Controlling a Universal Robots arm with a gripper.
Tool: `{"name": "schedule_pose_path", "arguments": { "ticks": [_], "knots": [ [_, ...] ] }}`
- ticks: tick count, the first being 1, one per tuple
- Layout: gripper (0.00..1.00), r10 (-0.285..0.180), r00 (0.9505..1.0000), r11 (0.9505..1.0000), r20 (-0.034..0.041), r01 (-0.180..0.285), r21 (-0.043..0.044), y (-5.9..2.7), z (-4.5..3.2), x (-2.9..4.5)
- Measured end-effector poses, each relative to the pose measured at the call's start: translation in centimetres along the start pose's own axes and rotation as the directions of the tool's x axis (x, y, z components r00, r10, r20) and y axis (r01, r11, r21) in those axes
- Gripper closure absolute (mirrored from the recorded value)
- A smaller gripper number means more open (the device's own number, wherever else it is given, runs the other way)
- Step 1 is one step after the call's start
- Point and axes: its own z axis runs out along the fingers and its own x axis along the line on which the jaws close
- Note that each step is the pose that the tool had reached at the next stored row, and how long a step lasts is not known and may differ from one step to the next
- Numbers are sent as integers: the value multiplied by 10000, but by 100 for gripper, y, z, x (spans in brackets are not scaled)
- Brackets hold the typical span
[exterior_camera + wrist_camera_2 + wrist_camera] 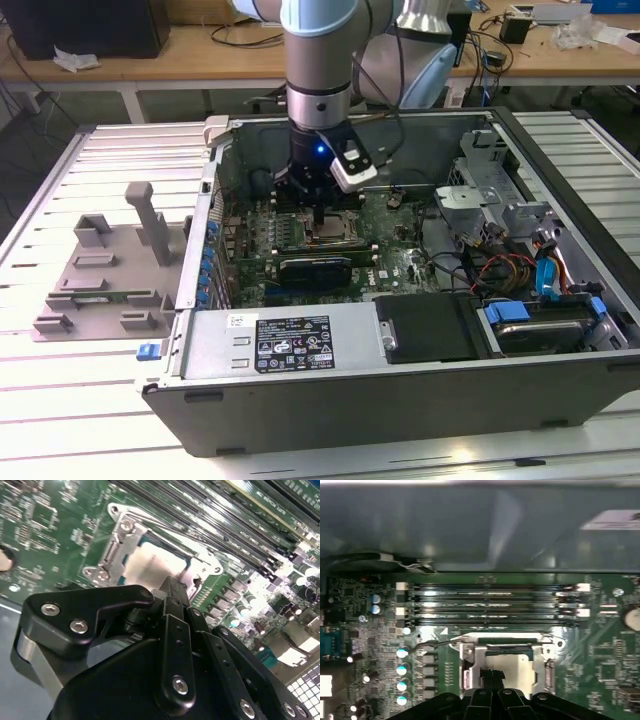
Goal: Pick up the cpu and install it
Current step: 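Close the cpu cover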
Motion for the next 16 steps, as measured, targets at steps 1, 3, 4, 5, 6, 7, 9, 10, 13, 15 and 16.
{"name": "schedule_pose_path", "arguments": {
  "ticks": [1, 3, 4, 5, 6, 7, 9, 10, 13, 15, 16],
  "knots": [
    [89, -2, 10000, 10000, 0, 2, 1, 0, 11, 22],
    [89, 0, 10000, 10000, 1, 0, 2, 1, 29, 51],
    [89, -1, 10000, 10000, 1, 1, 2, 1, 41, 65],
    [89, 0, 10000, 10000, 0, 0, 2, 1, 49, 75],
    [89, -1, 10000, 10000, -2, 1, 5, 1, 50, 77],
    [89, -2, 10000, 10000, -1, 2, 4, 1, 51, 77],
    [89, 1, 10000, 10000, 1, -1, 1, 1, 55, 84],
    [89, 1, 10000, 10000, 1, -1, 1, 2, 61, 97],
    [89, -1, 10000, 10000, 1, 1, 10, 2, 89, 119],
    [89, -2, 10000, 10000, -3, 2, 18, 1, 107, 122],
    [89, -1, 10000, 10000, -3, 1, 17, 1, 111, 124]
  ]
}}
